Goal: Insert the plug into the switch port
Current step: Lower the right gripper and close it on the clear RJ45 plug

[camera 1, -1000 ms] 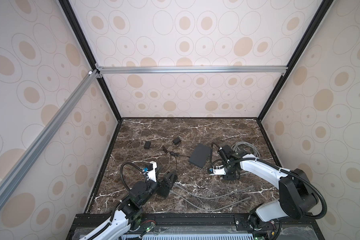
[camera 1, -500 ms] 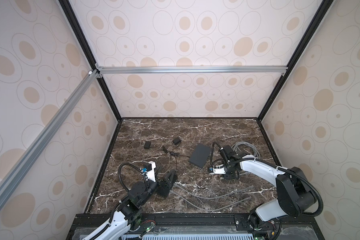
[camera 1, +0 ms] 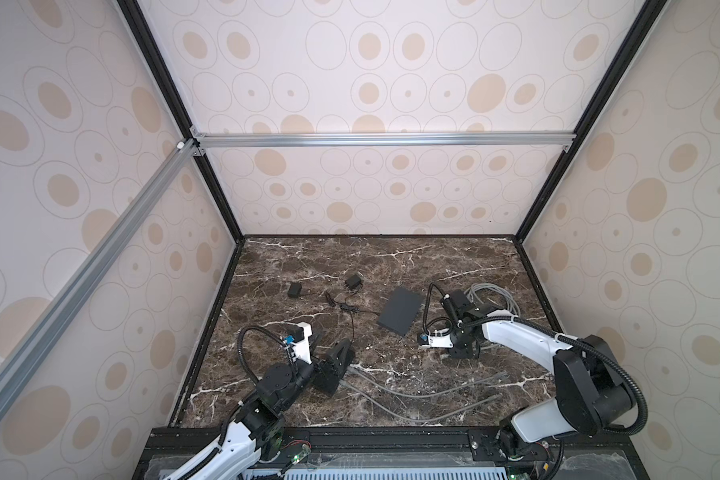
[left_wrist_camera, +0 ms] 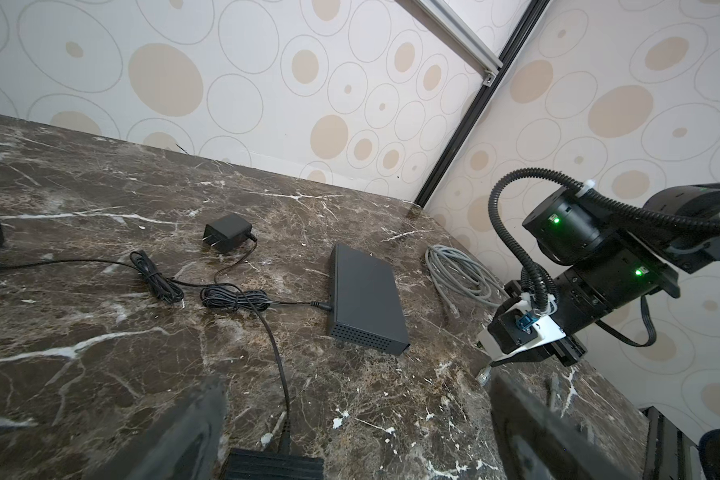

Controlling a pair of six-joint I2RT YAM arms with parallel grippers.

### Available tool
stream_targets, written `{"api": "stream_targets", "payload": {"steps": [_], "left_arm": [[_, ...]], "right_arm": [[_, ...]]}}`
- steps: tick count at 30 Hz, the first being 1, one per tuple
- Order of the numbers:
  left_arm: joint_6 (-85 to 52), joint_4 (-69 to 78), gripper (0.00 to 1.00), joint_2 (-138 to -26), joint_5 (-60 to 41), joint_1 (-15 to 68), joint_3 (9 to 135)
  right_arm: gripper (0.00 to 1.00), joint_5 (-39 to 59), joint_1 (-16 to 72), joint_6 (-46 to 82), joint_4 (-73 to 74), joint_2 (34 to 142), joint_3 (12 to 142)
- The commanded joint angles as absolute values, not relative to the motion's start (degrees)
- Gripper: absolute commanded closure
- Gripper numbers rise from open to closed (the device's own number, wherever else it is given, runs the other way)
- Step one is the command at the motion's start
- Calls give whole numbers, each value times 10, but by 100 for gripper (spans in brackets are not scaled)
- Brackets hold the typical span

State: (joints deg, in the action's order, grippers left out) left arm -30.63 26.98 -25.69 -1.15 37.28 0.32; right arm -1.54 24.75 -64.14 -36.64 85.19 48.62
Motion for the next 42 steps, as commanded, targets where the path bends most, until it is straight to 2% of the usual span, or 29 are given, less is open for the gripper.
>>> {"api": "stream_targets", "payload": {"steps": [1,32,36,42], "left_arm": [[-311,274,2,-259,-9,369,5],[-312,266,2,-247,-9,369,3],[-312,265,2,-245,-9,368,3],[-313,264,2,-243,-9,369,2]], "right_arm": [[71,-13,245,-653,-373,845,475],[73,-25,252,-636,-369,886,475],[75,-24,257,-635,-371,894,477],[84,-32,263,-628,-374,914,486]]}}
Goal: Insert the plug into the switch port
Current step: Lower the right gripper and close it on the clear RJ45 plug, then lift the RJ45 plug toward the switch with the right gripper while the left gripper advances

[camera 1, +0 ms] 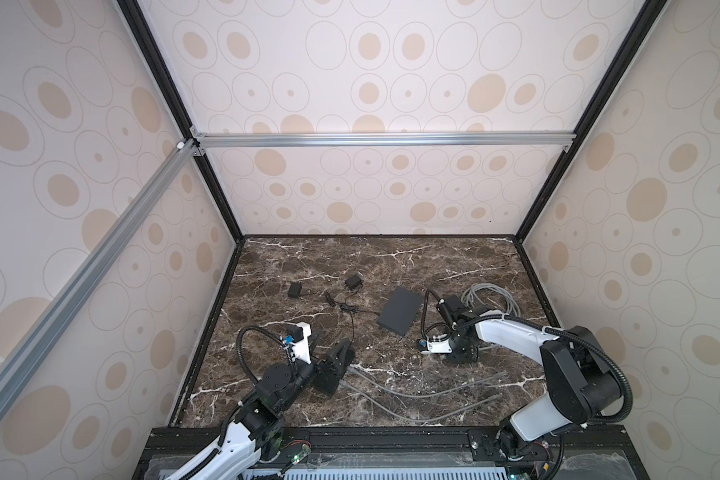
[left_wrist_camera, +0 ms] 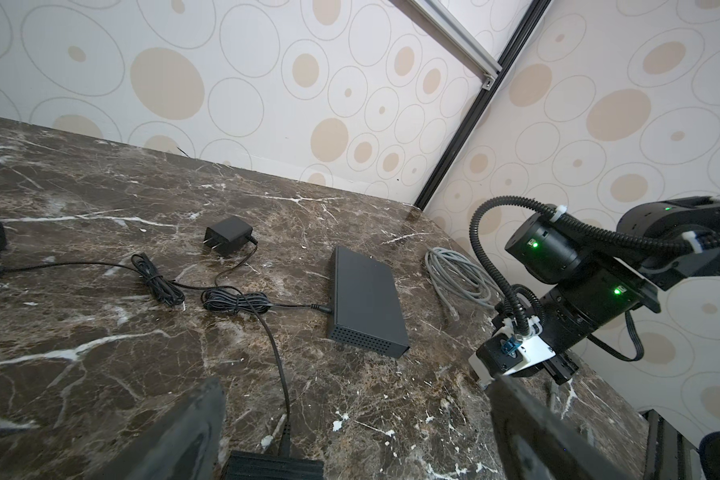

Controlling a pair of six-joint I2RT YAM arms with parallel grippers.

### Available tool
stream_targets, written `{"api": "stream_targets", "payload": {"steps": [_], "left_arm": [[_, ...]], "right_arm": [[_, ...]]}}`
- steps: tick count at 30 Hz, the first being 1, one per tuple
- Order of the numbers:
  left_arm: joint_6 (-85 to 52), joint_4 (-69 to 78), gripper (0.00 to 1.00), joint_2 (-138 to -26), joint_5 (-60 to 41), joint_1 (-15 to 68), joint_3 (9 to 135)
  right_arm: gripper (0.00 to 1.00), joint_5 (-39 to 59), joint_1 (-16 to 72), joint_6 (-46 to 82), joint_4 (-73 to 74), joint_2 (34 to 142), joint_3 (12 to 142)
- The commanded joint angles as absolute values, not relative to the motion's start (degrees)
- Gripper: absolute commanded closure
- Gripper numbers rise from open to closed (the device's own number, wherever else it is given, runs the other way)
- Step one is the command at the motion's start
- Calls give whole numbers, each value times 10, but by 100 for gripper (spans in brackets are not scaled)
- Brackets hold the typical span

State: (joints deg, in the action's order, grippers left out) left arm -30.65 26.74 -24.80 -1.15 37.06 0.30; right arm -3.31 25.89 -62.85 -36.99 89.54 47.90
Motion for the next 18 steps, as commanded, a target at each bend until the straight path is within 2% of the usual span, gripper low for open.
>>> {"api": "stream_targets", "payload": {"steps": [1,7,14,18], "left_arm": [[-313,264,2,-242,-8,369,2],[-313,263,2,-241,-8,369,2],[-312,260,2,-246,-7,368,4],[-310,256,2,-256,-3,368,9]], "right_arm": [[86,-33,263,-626,-375,917,489],[96,-22,264,-603,-368,913,496],[100,24,264,-546,-346,867,518],[100,46,264,-473,-306,837,514]]}}
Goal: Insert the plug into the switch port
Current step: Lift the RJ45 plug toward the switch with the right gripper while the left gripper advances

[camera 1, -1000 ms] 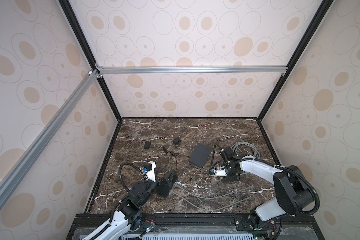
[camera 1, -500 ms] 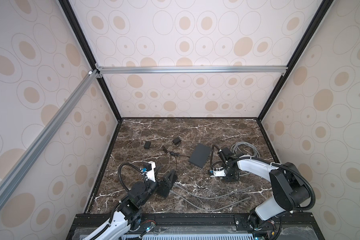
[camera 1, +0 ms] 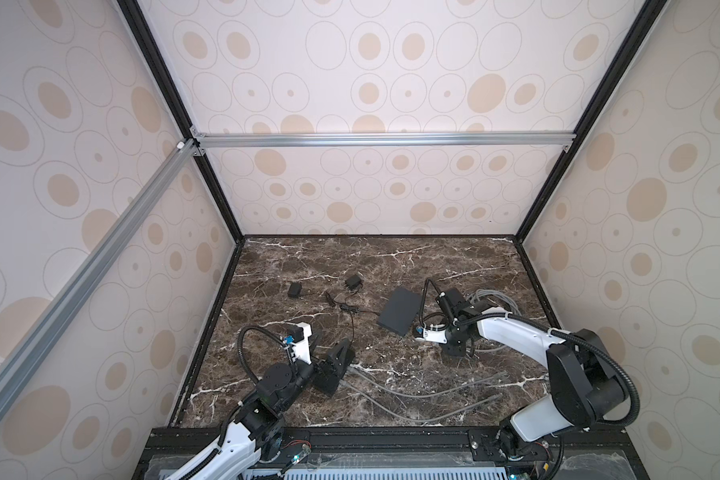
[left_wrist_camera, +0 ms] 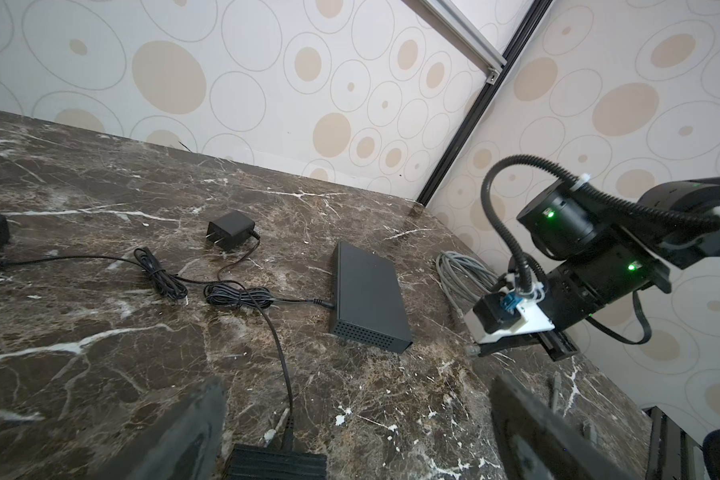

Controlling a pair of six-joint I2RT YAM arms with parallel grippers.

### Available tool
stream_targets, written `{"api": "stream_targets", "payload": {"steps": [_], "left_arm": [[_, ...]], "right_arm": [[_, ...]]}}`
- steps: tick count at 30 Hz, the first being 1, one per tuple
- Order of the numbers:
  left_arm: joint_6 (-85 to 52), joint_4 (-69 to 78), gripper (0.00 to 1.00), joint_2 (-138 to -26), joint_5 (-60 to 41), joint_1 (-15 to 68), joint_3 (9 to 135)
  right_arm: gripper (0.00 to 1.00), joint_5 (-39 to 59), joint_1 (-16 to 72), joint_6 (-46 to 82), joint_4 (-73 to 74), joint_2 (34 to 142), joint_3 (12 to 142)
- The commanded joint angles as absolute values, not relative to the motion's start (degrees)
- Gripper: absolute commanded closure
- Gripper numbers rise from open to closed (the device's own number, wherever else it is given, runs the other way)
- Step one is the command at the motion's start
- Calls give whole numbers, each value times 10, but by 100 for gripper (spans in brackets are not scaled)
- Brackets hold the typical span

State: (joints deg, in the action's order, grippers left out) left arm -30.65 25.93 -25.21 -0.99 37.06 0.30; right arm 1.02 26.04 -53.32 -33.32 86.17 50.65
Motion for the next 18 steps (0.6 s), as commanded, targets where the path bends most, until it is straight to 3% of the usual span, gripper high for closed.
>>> {"api": "stream_targets", "payload": {"steps": [1,5,10,15,18], "left_arm": [[-308,256,2,-260,-5,368,12],[-301,257,2,-270,-12,367,18],[-305,265,11,-328,-12,366,39],[-305,282,10,-443,-28,365,87],[-301,283,15,-511,-58,364,124]], "right_arm": [[100,37,264,-440,-291,832,511],[100,-25,265,-317,-266,835,517],[100,-66,264,-142,-220,812,501],[100,-75,263,52,-214,788,502],[100,-17,259,113,-208,797,505]]}}
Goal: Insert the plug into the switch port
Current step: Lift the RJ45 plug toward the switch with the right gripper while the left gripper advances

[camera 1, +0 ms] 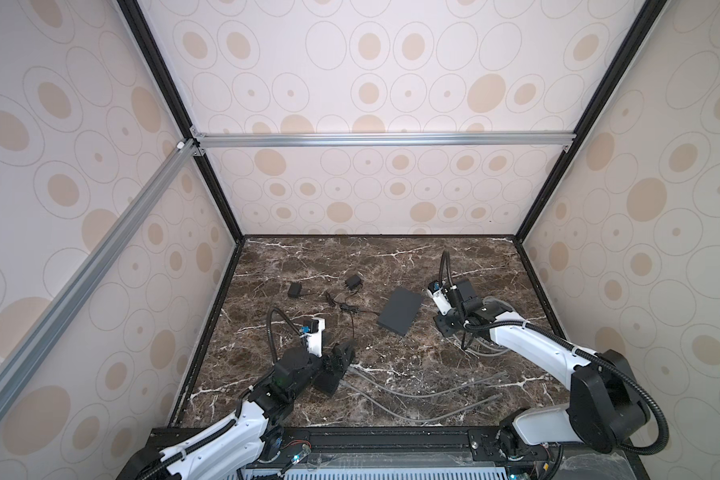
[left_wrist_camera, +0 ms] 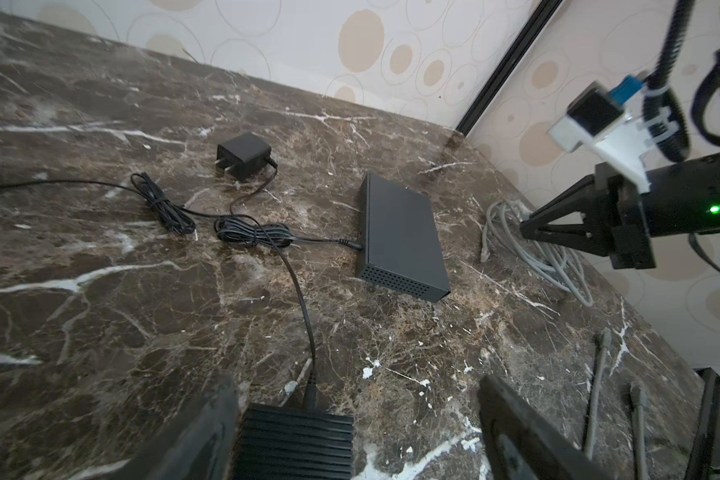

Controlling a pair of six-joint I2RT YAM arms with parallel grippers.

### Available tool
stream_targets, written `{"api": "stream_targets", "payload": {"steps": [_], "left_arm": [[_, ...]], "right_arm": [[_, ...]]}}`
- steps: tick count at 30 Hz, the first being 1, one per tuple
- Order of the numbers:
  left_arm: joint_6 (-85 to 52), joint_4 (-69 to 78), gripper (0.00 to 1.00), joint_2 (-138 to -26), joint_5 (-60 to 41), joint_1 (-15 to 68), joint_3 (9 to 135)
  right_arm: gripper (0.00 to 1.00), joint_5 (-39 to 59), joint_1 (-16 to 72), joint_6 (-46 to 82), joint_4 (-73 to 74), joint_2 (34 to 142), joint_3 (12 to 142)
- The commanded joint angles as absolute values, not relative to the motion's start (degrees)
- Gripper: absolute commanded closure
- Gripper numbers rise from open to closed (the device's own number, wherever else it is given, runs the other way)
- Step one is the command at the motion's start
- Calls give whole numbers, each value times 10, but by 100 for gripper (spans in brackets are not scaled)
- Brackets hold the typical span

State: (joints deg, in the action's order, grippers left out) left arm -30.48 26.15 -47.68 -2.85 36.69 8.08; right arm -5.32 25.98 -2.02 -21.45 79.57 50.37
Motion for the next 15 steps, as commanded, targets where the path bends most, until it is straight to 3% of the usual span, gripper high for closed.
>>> {"api": "stream_targets", "payload": {"steps": [1,5,9,15], "left_arm": [[-298,280,17,-530,-74,363,138],[-308,205,17,-595,-97,359,216],[-303,164,27,-660,-131,355,304],[-256,189,25,-739,-101,351,353]], "right_arm": [[100,13,259,103,-203,803,505],[100,35,259,92,-213,809,510],[100,85,259,82,-182,777,477],[100,51,263,91,-179,771,461]]}}
